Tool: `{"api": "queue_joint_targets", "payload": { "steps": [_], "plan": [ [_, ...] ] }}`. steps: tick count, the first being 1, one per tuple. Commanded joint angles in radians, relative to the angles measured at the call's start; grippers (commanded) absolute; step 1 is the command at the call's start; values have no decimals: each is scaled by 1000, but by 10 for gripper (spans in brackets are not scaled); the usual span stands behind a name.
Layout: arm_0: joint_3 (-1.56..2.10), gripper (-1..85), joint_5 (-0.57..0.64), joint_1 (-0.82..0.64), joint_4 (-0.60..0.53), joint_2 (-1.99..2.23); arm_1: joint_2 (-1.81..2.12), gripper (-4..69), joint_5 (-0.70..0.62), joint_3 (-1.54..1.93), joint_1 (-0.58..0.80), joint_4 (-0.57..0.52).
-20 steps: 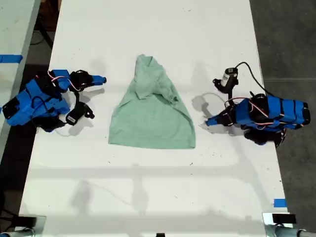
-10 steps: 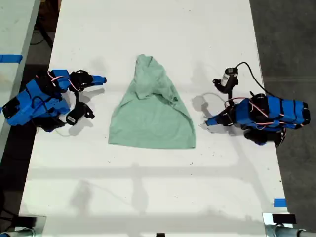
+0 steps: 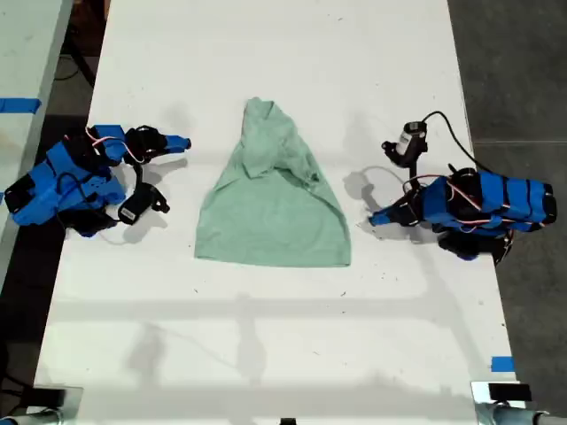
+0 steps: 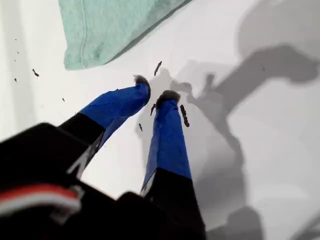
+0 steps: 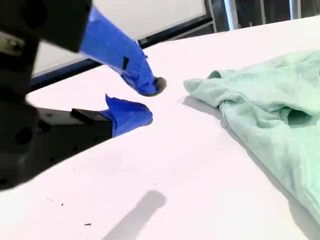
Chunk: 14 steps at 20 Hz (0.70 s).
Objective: Fold t shirt
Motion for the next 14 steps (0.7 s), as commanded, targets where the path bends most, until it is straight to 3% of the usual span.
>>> {"api": "queue_joint_targets", "payload": {
  "steps": [1, 9, 10, 12, 13, 14],
  "plan": [
    [40, 53, 9, -5, 3, 8, 9, 59, -20, 51, -5, 3],
    [40, 53, 9, -5, 3, 8, 9, 59, -20, 51, -5, 3],
    [40, 53, 9, -6, 3, 8, 9, 51, -28, 51, 38, 3],
    [40, 53, 9, -31, 3, 8, 9, 38, -20, 51, 327, 3],
    [40, 53, 9, -40, 3, 8, 9, 43, 69, 51, 479, 3],
    [40, 53, 9, -41, 3, 8, 9, 48, 396, 51, 577, 3]
  ]
}}
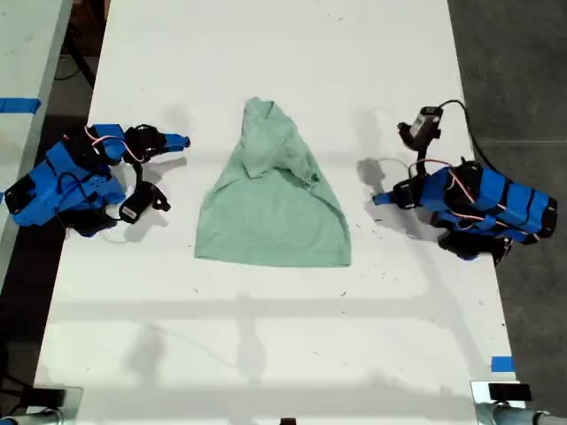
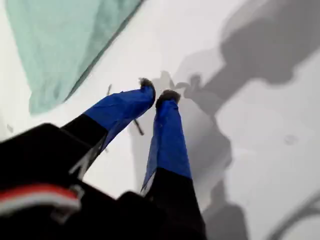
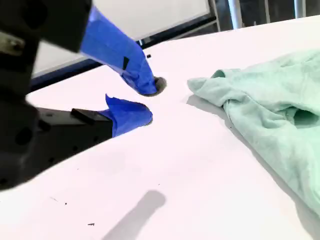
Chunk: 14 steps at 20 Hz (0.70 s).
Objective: Fold t shirt
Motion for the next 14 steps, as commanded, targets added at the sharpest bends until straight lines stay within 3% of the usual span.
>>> {"api": "queue_joint_targets", "payload": {
  "steps": [1, 2, 3, 5, 6, 7, 8, 10, 11, 12, 14],
  "plan": [
    [40, 53, 6, -18, 3, 8, 9, 55, 601, 51, 307, 3],
    [40, 53, 6, -18, 3, 8, 9, 61, 657, 51, 379, 3],
    [40, 53, 6, -18, 3, 8, 9, 65, 575, 51, 446, 3],
    [40, 53, 6, -17, 3, 8, 9, 61, 249, 51, 555, 3],
    [40, 53, 6, -17, 3, 8, 9, 65, 345, 54, 612, -6],
    [40, 53, 6, -17, 3, 8, 9, 109, 357, 41, 643, -8],
    [40, 53, 6, -15, 3, 8, 12, 98, 120, -26, 609, 3],
    [40, 53, 6, -14, 3, 8, -8, 90, 210, -100, 387, -98],
    [40, 53, 6, -12, 3, 8, -80, 28, 255, -123, 321, -109],
    [40, 53, 0, -15, 3, 8, -195, 9, 273, -167, 255, -101],
    [40, 53, -21, -31, 3, 8, -341, 81, 387, -207, 69, -81]
  ]
}}
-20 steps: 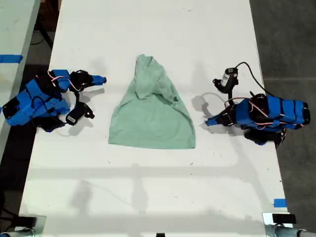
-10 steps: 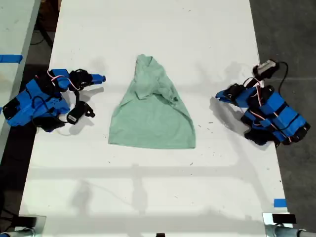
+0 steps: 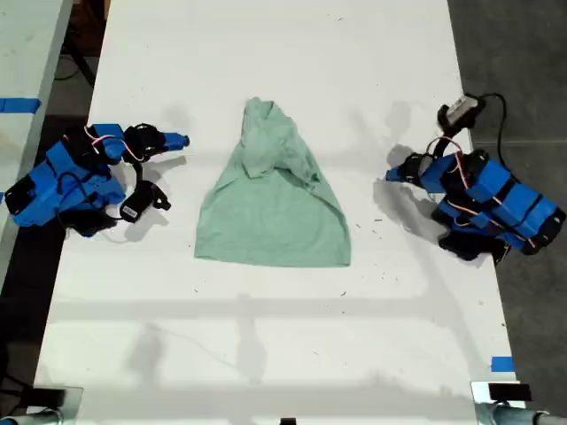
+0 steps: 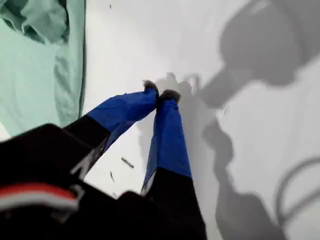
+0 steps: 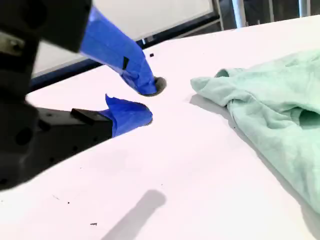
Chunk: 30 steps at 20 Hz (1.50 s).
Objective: Fold t shirt
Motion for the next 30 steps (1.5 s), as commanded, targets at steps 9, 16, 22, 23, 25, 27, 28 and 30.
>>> {"api": "queue_joint_targets", "payload": {
  "steps": [9, 16, 22, 23, 25, 27, 28, 30],
  "plan": [
    [40, 53, -43, -34, 3, 8, -1137, 126, 279, -735, -646, -110],
    [40, 53, -43, -25, 3, 8, -1328, 177, 233, -692, -644, -331],
    [40, 53, -44, -20, 3, 8, -1448, 181, 235, -811, -690, -423],
    [40, 53, -44, -20, 3, 8, -1451, 180, 241, -828, -695, -428],
    [40, 53, -44, -20, 3, 8, -1411, 174, 238, -873, -693, -364],
    [40, 53, -44, -20, 3, 8, -1348, 174, 195, -945, -670, -264],
    [40, 53, -44, -20, 3, 8, -1350, 174, 173, -1002, -664, -219],
    [40, 53, -44, -20, 3, 8, -1428, 174, 155, -1109, -669, -176]
  ]
}}
